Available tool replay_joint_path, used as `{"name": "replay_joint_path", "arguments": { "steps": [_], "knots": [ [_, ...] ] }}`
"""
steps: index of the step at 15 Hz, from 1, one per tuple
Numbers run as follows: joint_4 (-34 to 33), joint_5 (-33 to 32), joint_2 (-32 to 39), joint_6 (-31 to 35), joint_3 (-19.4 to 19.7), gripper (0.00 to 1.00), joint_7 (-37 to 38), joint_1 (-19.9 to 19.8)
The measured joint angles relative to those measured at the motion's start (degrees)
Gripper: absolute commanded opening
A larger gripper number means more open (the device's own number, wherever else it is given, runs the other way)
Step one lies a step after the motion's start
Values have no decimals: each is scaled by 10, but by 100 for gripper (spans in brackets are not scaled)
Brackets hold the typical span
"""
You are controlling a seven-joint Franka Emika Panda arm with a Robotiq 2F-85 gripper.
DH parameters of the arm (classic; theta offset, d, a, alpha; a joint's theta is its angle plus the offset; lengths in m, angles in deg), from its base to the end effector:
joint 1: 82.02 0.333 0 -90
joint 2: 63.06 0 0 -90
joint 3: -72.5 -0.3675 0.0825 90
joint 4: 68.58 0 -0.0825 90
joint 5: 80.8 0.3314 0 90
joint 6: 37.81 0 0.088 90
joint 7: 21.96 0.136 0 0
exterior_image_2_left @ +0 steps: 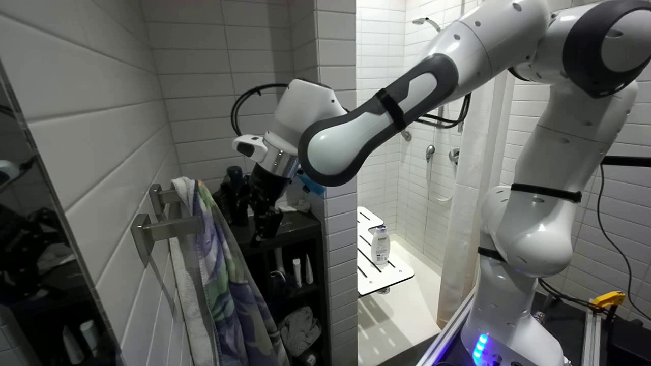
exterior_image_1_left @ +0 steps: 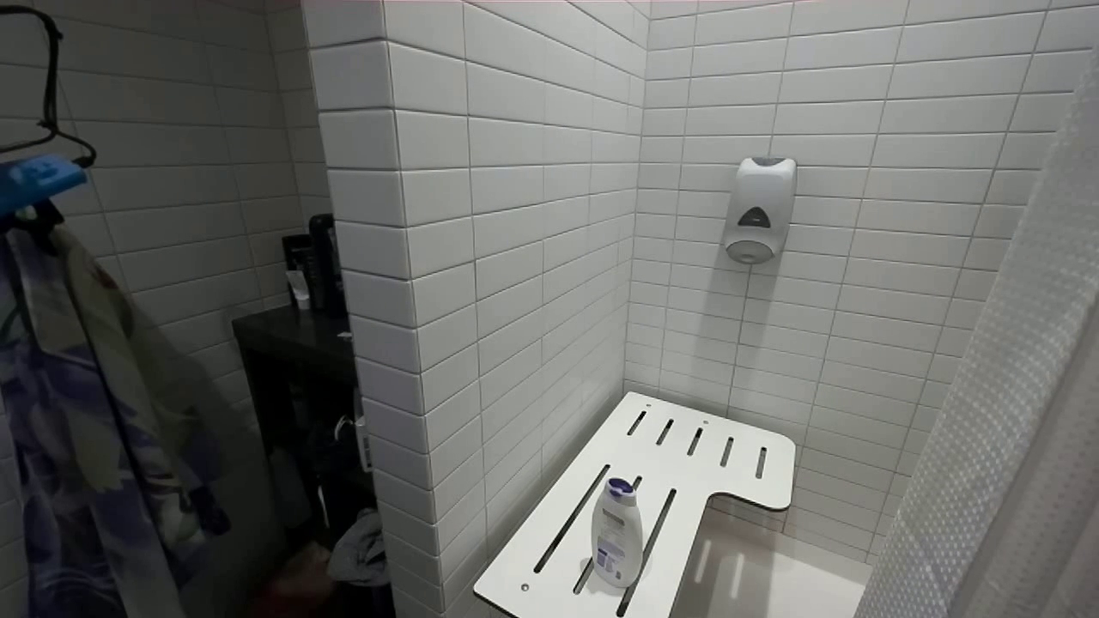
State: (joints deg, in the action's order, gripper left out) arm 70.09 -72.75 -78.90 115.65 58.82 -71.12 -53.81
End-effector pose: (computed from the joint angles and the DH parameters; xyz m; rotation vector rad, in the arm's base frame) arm 0.3301 0.3039 0.5228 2.2265 2.0516 0.8216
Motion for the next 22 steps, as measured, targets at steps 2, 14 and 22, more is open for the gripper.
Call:
{"name": "replay_joint_path", "arguments": {
  "steps": [2, 14, 22],
  "knots": [
    [0, 0, 0, 0, 0, 100, 0, 1],
    [-81, 16, 90, 73, 12, 65, -56, 4],
    [-126, 129, 139, 71, 16, 3, -140, 7]
  ]
}}
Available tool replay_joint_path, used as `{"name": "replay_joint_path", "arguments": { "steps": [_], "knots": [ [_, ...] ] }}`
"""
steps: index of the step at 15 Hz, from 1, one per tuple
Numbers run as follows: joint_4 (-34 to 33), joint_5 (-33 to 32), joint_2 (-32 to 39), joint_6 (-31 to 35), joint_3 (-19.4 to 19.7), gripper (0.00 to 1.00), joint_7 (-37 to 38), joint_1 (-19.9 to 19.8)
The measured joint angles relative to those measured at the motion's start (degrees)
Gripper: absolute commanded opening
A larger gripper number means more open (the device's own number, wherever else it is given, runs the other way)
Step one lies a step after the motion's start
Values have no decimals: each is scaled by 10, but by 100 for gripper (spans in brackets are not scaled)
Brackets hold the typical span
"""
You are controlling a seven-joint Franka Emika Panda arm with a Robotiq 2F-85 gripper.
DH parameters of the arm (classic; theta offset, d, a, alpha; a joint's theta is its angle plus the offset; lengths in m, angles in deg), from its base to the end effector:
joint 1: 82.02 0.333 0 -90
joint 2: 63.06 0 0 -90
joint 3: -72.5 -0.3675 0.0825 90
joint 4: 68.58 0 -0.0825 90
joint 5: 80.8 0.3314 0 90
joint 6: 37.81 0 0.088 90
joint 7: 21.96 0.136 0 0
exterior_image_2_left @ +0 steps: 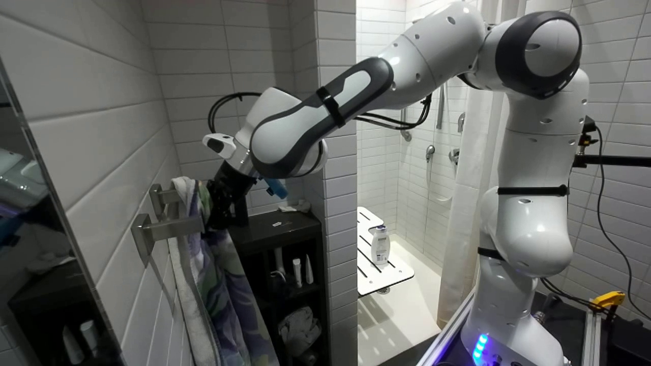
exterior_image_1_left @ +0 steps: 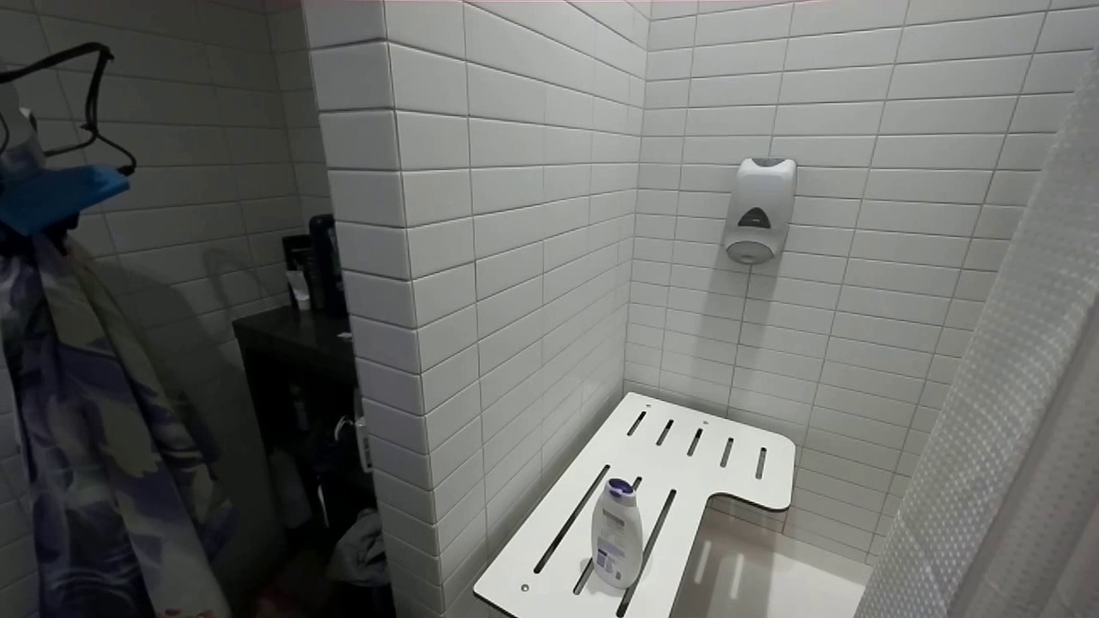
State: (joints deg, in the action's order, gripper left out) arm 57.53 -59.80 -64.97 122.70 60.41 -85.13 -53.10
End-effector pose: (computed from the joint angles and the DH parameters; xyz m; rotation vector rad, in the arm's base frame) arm 0.4161 0.3457 0.5251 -2.0973 -1.9814 -0.9811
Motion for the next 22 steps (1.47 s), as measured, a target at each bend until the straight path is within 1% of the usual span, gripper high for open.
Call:
{"name": "replay_joint_path", "arguments": {
  "steps": [2, 3, 7, 10, 16, 19, 22],
  "knots": [
    [-1, 6, -2, -6, 0, 0, 4, 0],
    [-1, 6, -4, -14, 0, 2, 9, 0],
    [1, -4, -21, -59, -25, 3, 58, -22],
    [6, -4, -42, -86, -36, 3, 78, -26],
    [26, -4, -85, -100, -41, 3, 99, -25],
    [38, -21, -108, -102, -40, 3, 124, -26],
    [45, -63, -131, -106, -40, 3, 162, -29]
  ]
}}
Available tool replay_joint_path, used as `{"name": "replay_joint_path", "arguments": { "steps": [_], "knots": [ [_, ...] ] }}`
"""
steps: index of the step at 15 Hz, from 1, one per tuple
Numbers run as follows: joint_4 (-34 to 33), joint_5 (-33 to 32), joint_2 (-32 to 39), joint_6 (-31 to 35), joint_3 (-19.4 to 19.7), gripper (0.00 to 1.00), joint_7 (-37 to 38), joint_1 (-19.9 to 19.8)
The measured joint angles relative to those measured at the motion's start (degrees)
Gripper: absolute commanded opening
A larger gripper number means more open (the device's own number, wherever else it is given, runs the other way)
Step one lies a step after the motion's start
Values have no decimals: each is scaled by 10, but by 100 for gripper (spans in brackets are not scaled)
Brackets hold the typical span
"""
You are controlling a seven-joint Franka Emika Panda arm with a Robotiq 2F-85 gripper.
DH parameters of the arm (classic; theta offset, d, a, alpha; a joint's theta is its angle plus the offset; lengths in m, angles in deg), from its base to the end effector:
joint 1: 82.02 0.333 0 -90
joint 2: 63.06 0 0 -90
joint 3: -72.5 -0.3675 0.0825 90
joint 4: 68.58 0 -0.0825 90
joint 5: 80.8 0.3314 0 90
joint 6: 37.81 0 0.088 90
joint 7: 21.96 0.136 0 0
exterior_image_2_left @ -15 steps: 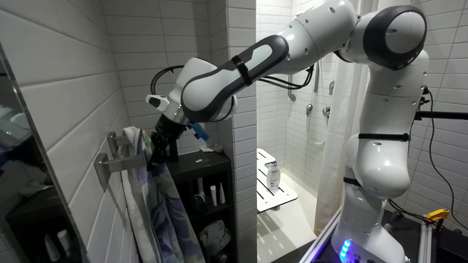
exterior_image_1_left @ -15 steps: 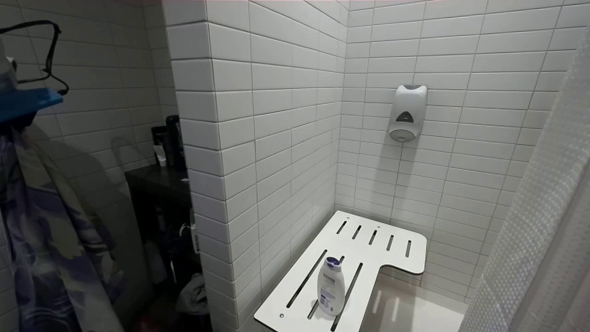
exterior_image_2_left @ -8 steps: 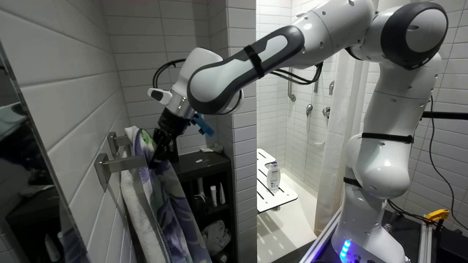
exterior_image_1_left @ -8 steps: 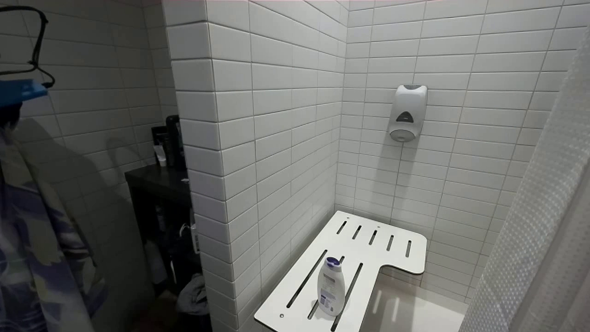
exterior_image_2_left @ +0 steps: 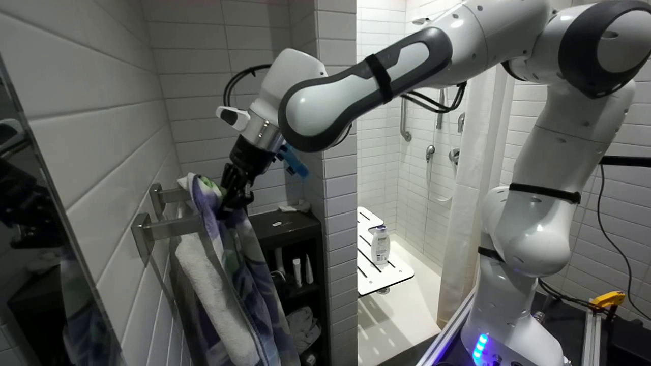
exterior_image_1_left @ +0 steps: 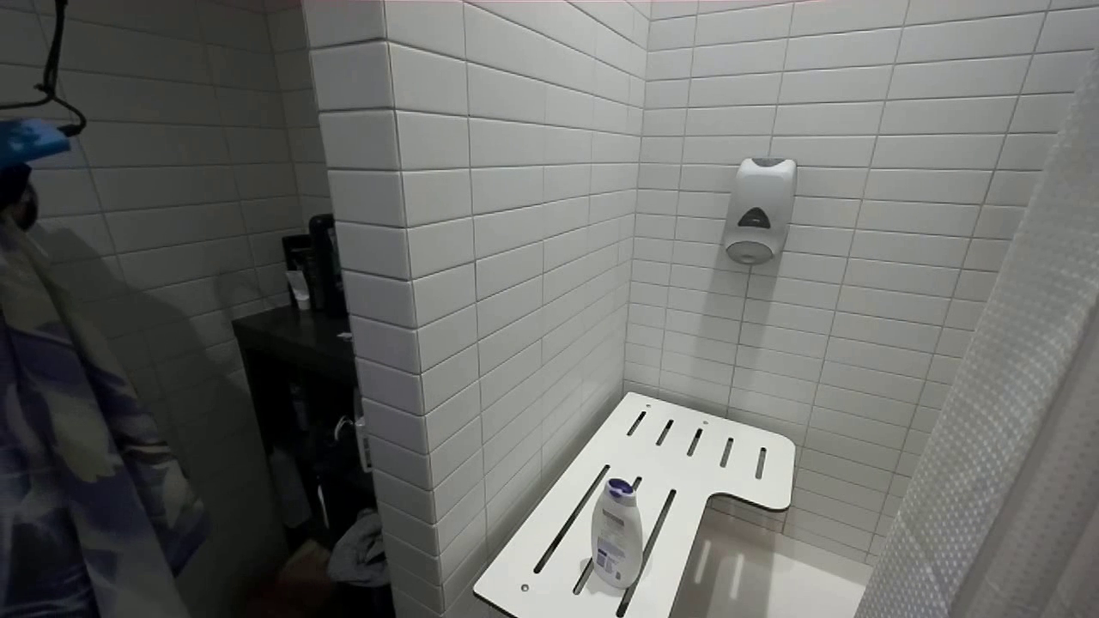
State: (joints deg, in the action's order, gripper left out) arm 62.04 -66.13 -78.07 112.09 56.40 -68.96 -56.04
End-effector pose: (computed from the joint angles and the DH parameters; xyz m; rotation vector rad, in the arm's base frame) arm 0.3420 0.3236 0.5724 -2.2451 -1.8619 -0.8953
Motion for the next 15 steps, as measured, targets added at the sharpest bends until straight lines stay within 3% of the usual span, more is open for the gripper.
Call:
{"name": "replay_joint_path", "arguments": {
  "steps": [8, 15],
  "knots": [
    [-6, -138, -57, -54, 0, 3, 115, -22],
    [-43, -165, -85, -111, 0, 3, 147, -22]
  ]
}}
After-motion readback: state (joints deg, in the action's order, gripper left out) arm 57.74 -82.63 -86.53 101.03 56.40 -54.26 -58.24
